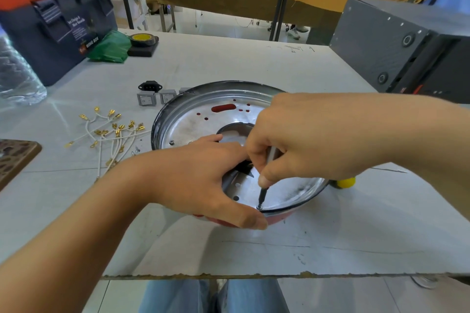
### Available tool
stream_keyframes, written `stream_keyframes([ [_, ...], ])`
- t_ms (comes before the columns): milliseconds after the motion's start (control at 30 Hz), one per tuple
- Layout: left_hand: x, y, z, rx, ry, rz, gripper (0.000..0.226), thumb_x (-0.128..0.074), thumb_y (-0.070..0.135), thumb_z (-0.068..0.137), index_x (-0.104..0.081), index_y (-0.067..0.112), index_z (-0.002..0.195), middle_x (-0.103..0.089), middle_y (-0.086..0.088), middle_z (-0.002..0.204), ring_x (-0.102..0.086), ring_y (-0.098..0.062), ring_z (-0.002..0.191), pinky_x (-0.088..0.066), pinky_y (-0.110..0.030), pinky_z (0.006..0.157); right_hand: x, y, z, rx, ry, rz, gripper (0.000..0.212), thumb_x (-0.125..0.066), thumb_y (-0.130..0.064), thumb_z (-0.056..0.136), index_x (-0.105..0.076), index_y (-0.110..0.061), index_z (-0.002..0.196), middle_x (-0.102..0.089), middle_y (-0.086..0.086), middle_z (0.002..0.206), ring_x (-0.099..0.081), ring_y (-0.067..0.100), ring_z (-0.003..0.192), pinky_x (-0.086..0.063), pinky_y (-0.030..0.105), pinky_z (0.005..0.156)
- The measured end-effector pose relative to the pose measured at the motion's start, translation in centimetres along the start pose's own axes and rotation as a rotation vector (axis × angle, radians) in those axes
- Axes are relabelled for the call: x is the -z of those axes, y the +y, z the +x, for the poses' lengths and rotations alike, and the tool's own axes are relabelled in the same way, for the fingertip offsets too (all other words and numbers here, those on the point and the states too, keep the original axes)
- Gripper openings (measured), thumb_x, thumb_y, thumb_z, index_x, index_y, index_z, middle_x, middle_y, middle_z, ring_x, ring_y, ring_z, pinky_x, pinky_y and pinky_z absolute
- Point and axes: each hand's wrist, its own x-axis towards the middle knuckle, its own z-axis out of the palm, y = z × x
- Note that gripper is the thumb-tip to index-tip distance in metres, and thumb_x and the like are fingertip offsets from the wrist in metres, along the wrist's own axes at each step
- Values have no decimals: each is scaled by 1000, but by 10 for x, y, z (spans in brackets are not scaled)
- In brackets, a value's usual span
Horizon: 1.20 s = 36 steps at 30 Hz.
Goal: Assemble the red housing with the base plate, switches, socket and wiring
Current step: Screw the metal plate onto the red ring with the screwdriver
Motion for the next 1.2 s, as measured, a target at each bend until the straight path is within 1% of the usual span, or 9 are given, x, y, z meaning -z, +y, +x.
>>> stream_keyframes([
  [100, 0, 1, -1, 34, -6, -5, 46, -50, 78, 55, -38, 58, 95, -46, 28, 101, -37, 7, 107, -30, -9, 87, 8, -7, -4, -23, -29, 73, 10, -63, -41, 75, -67, -32, 76, -63, -15, 67, -50, -14, 70, -38, 16, 66],
  [267, 1, 1, 0, 66, -19, 51, 72, -49, 79, 56, -43, 44, 119, -50, 22, 111, -37, -3, 113, -40, -29, 96, 34, -5, -23, -54, -118, 212, 10, -54, -36, 87, -61, -33, 81, -57, -33, 60, -55, -11, 61, -36, 0, 62],
  [567, 7, -1, 3, 83, -96, 96, 81, -56, 78, 59, -37, 43, 129, -39, 25, 115, -37, 2, 113, -38, -26, 98, 31, 22, -45, -125, 303, 689, 17, -70, -34, 68, -71, -20, 78, -69, 0, 67, -62, 4, 58, -48, 10, 57],
  [700, 12, -2, 4, 70, -114, 123, 78, -57, 79, 57, -42, 45, 125, -33, 25, 106, -38, 9, 104, -39, -13, 79, 14, 28, -41, -210, 430, 766, 16, -59, -36, 82, -66, -22, 76, -65, -11, 69, -57, -2, 65, -45, 9, 64],
  [767, 14, -4, 4, 62, -105, 160, 80, -55, 82, 55, -44, 43, 124, -34, 27, 104, -37, 9, 104, -40, -14, 81, 9, 30, -38, -229, 443, 738, 20, -51, -24, 94, -64, -18, 80, -66, -11, 74, -60, -1, 70, -47, 10, 69],
  [867, 19, -10, 2, 103, -88, 170, 96, -53, 90, 45, -36, 49, 130, -40, 33, 110, -39, 8, 110, -41, -26, 95, 7, 30, -33, -239, 410, 708, 25, -42, -12, 97, -64, -18, 85, -68, -8, 78, -56, 2, 65, -47, 13, 64],
  [1000, 27, -19, -8, 178, -62, 100, 103, -58, 90, 37, -27, 60, 130, -42, 37, 121, -39, 8, 120, -34, -30, 108, 0, 27, -24, -232, 263, 525, 20, -54, -14, 92, -69, -24, 85, -66, -12, 69, -52, -7, 58, -38, 5, 56],
  [1133, 29, -14, -22, 153, -83, 10, 89, -69, 74, 53, -15, 73, 124, -39, 44, 122, -28, 23, 118, -29, -6, 96, -20, 21, 1, -241, 103, 330, 18, -60, -23, 89, -72, -9, 91, -61, 4, 69, -47, 9, 61, -34, 16, 56],
  [1200, 28, -13, -29, 133, -52, -11, 88, -73, 65, 61, -13, 73, 124, -38, 46, 123, -27, 23, 118, -28, -6, 95, -24, 17, 13, -247, 46, 311, 23, -61, -23, 89, -69, -1, 87, -50, 4, 60, -42, 7, 55, -31, 15, 51],
])
